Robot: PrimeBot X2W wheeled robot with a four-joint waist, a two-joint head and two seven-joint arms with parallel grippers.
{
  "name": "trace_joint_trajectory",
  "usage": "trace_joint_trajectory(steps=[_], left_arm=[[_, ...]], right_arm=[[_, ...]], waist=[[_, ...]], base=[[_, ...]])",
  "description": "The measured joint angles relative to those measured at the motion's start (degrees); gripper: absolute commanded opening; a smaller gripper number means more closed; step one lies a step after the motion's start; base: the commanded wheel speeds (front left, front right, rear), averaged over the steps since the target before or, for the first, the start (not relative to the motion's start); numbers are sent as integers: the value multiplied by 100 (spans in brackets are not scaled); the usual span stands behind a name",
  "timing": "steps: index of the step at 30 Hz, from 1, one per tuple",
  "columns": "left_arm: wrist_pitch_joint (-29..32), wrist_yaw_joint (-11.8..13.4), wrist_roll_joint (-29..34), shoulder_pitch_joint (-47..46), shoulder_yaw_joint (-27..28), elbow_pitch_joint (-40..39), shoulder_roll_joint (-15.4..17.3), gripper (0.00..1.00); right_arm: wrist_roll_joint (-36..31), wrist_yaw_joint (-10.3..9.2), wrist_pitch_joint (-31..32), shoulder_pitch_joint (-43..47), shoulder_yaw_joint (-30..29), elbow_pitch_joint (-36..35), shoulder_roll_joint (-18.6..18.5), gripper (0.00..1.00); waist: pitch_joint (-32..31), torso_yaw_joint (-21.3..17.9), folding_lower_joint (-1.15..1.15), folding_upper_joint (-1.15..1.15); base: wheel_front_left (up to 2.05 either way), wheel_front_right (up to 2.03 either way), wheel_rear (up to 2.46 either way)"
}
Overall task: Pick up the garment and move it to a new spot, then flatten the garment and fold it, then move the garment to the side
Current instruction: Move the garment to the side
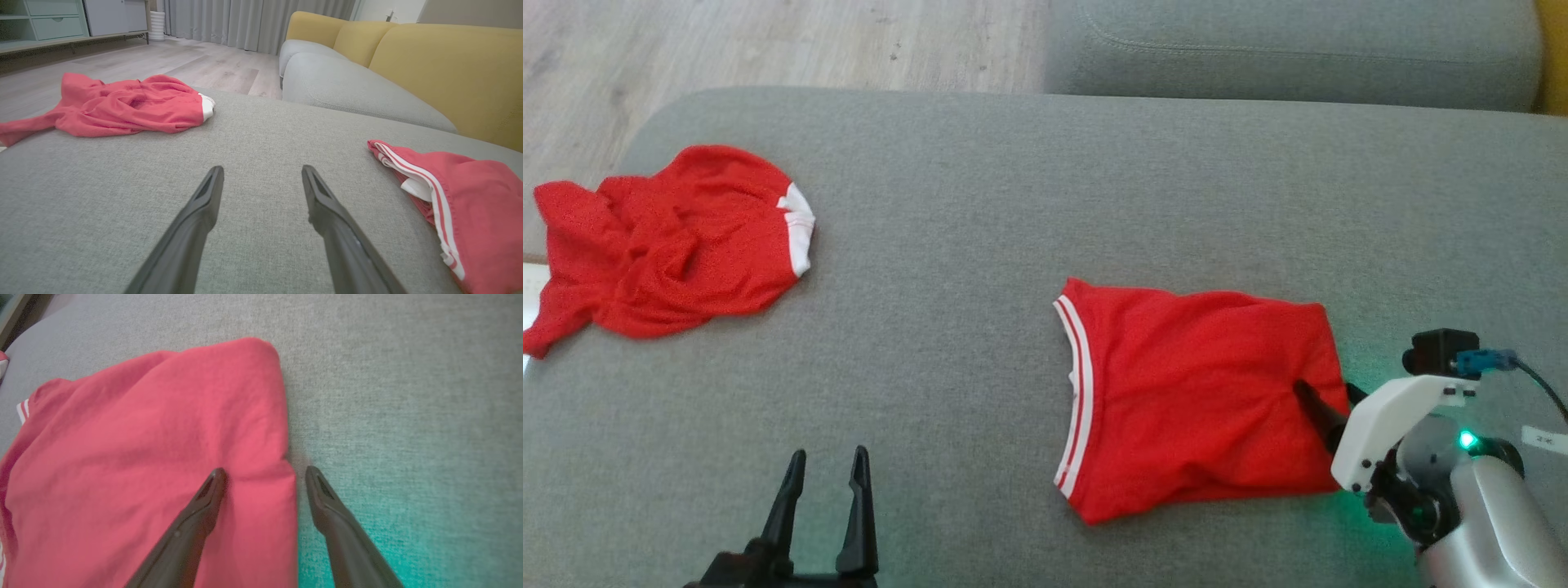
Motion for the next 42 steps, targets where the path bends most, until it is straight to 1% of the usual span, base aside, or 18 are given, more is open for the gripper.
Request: trace_joint_trajectory(steps=[6, 10, 12, 13, 14, 15, 18, 21, 23, 25, 26, 31, 34, 39, 42], left_arm=[[0, 5, -1, -23, -1, -1, 1, 100], [0, 7, -1, -23, -7, 0, 1, 100], [0, 46, -2, -25, -14, 0, 1, 100], [0, 47, -2, -25, -18, 0, 1, 100], [0, 46, -2, -26, -27, -1, 1, 100], [0, 46, -2, -33, -35, 0, 1, 100], [0, 46, -2, -80, -25, -1, 1, 100], [0, 43, -2, -160, -13, -16, 0, 100], [0, 41, -1, -168, -10, -23, 0, 100], [0, 12, 3, -240, -7, -32, 0, 100], [0, 12, 3, -240, -7, -32, 0, 100], [0, -75, 246, -643, -33, -71, -2, 100], [0, -125, 357, -887, -41, -146, 1, 100], [0, -164, 456, -1098, -54, -256, 32, 100], [0, -204, 481, -1103, -45, -256, 69, 100]], right_arm=[[-174, 1, 132, -141, -243, 205, 36, 100], [-156, 1, 302, -244, -322, 337, 75, 100], [-63, 1, 402, -297, -337, 390, 98, 100], [-36, 1, 439, -309, -334, 396, 109, 75], [3, 1, 457, -323, -344, 405, 118, 48], [64, 1, 467, -342, -370, 419, 134, 0], [242, 1, 478, -425, -407, 457, 214, 0], [248, 1, 320, -544, -412, 443, 254, 0], [153, 1, 190, -671, -449, 435, 250, 0], [-291, 1, -66, -1043, -606, 430, 51, 0], [-291, 1, -66, -1043, -606, 430, 51, 0], [-1055, 1, -455, -2014, -1319, 592, -680, 0], [-1581, 1, -575, -2460, -1671, 739, -1059, 0], [-2377, 1, -703, -2919, -2427, 953, -1524, 0], [-2755, 1, -834, -3135, -2830, 1090, -1715, 0]], waist=[[53, 93, -1, 0], [64, 98, -1, 0], [69, 94, -1, 0], [77, 88, -1, 0], [91, 80, -1, 0], [105, 70, -1, 0], [149, 26, -1, 0], [227, -101, -1, 0], [283, -200, 0, 0], [409, -373, -1, 0], [409, -373, -1, 0], [778, -633, 0, 0], [1054, -741, 0, 0], [1517, -829, 1, 0], [1721, -823, 1, 0]], base=[[0, 0, 0], [0, 0, 0], [0, 0, 0], [0, 0, 0], [0, 0, 0], [0, 0, 0], [0, 0, 0], [0, 0, 0], [0, 0, 0], [0, 0, 0], [0, 0, 0], [0, 0, 0], [0, 0, 0], [0, 0, 0], [0, 0, 0]])
